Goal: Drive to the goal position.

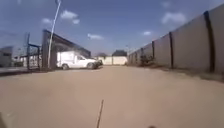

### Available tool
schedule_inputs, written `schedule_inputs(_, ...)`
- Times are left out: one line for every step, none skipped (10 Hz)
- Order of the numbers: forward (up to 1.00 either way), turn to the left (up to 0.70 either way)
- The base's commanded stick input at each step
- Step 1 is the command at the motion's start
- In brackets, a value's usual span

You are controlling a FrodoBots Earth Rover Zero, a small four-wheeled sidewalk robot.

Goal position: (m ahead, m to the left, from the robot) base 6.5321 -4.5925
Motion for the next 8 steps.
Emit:
schedule_inputs(1.0, 0.0)
schedule_inputs(1.0, 0.0)
schedule_inputs(1.0, 0.0)
schedule_inputs(1.0, 0.0)
schedule_inputs(1.0, 0.0)
schedule_inputs(1.0, 0.0)
schedule_inputs(1.0, 0.0)
schedule_inputs(1.0, 0.0)
